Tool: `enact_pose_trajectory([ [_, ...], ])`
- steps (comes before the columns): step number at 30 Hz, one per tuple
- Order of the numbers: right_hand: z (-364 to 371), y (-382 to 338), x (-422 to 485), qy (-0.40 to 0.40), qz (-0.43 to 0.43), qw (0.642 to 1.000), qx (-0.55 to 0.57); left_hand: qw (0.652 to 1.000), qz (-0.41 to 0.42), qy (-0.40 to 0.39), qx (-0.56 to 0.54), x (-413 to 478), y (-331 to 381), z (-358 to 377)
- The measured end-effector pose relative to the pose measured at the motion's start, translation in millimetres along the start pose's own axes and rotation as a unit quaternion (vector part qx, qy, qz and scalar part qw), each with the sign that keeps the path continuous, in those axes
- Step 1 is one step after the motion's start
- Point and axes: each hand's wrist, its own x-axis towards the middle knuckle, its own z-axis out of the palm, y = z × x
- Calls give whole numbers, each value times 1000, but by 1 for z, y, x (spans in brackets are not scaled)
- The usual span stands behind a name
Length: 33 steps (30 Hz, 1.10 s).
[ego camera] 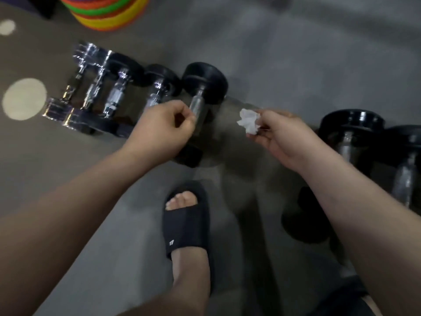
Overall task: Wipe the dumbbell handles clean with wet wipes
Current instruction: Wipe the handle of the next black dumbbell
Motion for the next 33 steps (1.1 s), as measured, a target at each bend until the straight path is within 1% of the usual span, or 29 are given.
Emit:
enact_pose_trajectory([
  [2, 15, 8, 11, -9, -1, 1000, -1, 999, -18, 35, -1, 2, -21, -8],
  [4, 26, 16, 24, -7, -22, 998, -55, 998, -34, 53, 4, 7, -36, -12],
  [6, 38, 21, 38, 2, -39, 992, -124, 997, -32, 65, 15, 17, -46, -10],
  [8, 50, 24, 51, 7, -40, 987, -157, 997, -25, 74, 23, 27, -54, -6],
  [10, 64, 24, 62, 27, -50, 982, -180, 997, -24, 69, 21, 36, -59, -3],
  [13, 83, 29, 81, 55, -94, 967, -231, 998, 3, 48, 45, 44, -64, 2],
  [17, 99, 44, 98, 112, -122, 932, -321, 998, 10, 44, 37, 47, -74, 9],
  [20, 109, 51, 99, 147, -188, 881, -409, 999, 2, 45, 20, 47, -83, 14],
  [22, 116, 51, 96, 161, -214, 853, -448, 999, 3, 48, 8, 48, -84, 15],
  [28, 126, 43, 100, 180, -159, 856, -458, 998, -25, 54, 21, 51, -81, 19],
  [30, 122, 40, 99, 175, -151, 871, -433, 997, -39, 61, 28, 52, -79, 22],
  [33, 111, 42, 89, 171, -145, 915, -337, 996, -65, 67, 4, 52, -72, 30],
])
